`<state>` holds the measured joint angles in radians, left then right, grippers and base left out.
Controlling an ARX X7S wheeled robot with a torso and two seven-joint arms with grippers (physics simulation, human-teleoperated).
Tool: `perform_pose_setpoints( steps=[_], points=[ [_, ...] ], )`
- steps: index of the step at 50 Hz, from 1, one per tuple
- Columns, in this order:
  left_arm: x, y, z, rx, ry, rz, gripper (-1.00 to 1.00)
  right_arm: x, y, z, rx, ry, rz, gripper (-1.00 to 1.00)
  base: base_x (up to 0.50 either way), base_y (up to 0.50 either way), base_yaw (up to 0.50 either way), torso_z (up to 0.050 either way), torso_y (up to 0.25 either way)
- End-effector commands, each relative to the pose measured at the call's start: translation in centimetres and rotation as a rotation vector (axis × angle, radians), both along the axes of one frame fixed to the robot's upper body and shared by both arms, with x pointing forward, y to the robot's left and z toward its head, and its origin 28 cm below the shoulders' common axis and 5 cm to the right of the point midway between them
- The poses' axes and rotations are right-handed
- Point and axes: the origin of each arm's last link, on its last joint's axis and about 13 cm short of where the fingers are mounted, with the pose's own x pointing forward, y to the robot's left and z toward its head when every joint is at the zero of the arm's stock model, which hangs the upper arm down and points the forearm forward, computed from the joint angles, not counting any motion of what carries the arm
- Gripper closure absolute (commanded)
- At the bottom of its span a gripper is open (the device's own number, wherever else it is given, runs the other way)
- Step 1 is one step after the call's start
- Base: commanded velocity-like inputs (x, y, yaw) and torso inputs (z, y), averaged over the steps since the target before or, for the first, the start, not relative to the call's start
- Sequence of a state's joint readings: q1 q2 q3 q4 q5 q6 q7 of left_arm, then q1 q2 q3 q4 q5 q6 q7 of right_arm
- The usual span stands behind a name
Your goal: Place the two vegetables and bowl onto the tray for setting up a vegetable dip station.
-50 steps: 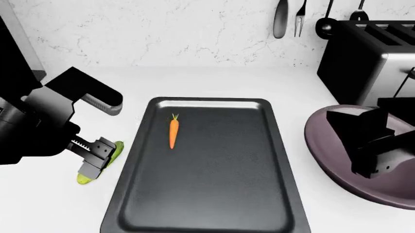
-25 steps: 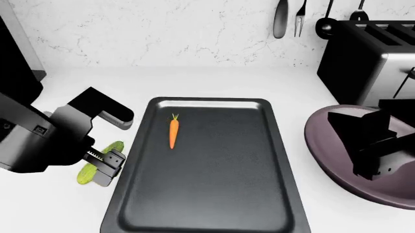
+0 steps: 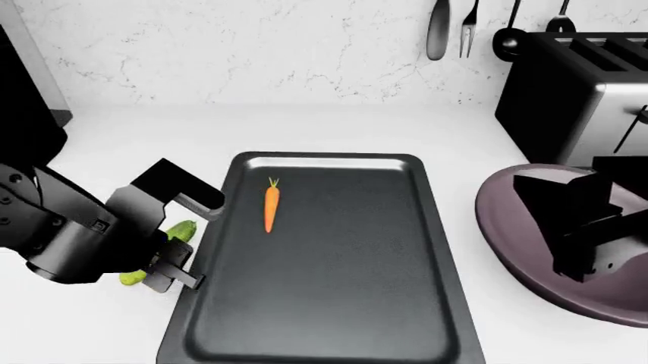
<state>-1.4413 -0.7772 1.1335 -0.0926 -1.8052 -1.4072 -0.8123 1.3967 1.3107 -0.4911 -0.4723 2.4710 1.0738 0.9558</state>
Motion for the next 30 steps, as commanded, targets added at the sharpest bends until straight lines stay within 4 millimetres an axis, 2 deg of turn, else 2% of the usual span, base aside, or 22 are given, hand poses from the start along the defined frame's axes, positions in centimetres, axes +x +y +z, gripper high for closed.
perform_pose_setpoints(
  steps=[1, 10, 20, 23, 24, 30],
  points=[
    [0.1, 0.1, -2.2, -0.004, 0.063, 0.023, 1.00, -0.2, -0.1, 0.1, 0.010, -0.007, -0.007, -1.00, 0.00, 0.00, 0.00, 0.000, 0.000],
    [-0.3, 0.7, -0.8, -0.022, 0.014, 0.076, 1.00, -0.3, -0.2, 0.1, 0.019, -0.009, -0.015, -1.00, 0.00, 0.00, 0.00, 0.000, 0.000],
    [-0.5, 1.2, 1.8, -0.003, -0.085, 0.116, 1.00, -0.5, -0.3, 0.1, 0.026, -0.013, -0.016, -1.00, 0.00, 0.00, 0.00, 0.000, 0.000],
    [-0.2, 0.8, 5.1, -0.004, -0.167, 0.096, 1.00, -0.6, -0.3, 0.2, 0.029, -0.015, -0.016, -1.00, 0.00, 0.00, 0.00, 0.000, 0.000],
    [-0.2, 0.6, 5.5, -0.020, -0.178, 0.076, 1.00, -0.5, -0.3, 0.2, 0.028, -0.016, -0.016, -1.00, 0.00, 0.00, 0.00, 0.000, 0.000],
    [-0.8, -2.0, 10.6, -0.083, -0.279, -0.042, 1.00, -0.6, -0.3, 0.3, 0.028, -0.014, -0.016, -1.00, 0.00, 0.00, 0.00, 0.000, 0.000]
  ],
)
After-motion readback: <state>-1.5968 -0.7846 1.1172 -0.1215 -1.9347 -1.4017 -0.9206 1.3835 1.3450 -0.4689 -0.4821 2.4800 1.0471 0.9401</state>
